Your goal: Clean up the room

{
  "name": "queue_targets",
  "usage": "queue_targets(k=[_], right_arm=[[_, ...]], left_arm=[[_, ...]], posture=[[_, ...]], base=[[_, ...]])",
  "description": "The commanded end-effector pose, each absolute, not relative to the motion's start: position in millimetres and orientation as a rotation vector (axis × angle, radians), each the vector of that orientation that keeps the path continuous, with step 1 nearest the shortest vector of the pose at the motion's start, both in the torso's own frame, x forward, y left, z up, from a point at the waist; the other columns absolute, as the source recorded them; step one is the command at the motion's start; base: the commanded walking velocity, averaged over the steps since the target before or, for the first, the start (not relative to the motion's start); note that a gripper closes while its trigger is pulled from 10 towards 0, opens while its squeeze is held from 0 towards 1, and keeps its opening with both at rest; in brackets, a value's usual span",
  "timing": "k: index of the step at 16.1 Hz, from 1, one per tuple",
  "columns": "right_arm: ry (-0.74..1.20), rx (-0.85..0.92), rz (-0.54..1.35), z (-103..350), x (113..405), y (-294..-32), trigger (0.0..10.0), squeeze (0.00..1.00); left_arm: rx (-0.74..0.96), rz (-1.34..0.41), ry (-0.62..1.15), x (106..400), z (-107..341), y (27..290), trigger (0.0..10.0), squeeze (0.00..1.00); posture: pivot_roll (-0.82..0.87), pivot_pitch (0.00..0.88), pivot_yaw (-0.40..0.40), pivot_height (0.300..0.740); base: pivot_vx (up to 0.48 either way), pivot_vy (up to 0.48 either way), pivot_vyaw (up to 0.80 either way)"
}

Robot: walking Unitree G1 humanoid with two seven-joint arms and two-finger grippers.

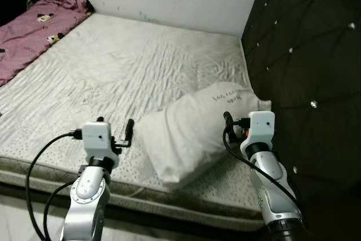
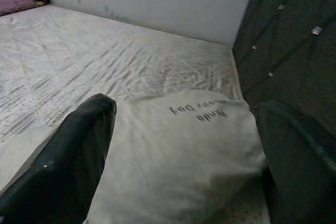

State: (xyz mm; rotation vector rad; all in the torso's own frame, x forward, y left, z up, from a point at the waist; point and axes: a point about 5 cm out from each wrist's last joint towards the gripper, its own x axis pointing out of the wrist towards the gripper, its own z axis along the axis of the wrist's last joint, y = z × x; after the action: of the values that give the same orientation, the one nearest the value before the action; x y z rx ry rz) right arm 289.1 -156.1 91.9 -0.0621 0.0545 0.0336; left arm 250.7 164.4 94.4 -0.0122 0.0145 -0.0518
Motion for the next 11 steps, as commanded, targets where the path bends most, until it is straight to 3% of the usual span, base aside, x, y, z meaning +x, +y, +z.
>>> queue_targets(k=[1,5,11], right_arm=[[0.047,-0.057,0.042,94.9,290.9,-155.5,10.0,0.0],[0.052,-0.056,0.042,93.8,290.7,-155.7,10.0,0.0],[0.064,-0.049,0.036,92.4,291.3,-156.7,10.0,0.0]], left_arm=[[-0.01,-0.047,0.009,250.4,96.1,166.3,10.0,0.0],[-0.012,-0.049,0.02,250.2,94.5,165.7,10.0,0.0],[0.005,-0.042,0.038,252.9,94.1,167.1,10.0,0.0]], posture=[[0.08,0.0,-0.072,0.74],[0.08,0.0,-0.072,0.74],[0.08,0.0,-0.075,0.74]], base=[[0.0,0.0,0.0],[0.0,0.0,0.0],[0.0,0.0,-0.8]])
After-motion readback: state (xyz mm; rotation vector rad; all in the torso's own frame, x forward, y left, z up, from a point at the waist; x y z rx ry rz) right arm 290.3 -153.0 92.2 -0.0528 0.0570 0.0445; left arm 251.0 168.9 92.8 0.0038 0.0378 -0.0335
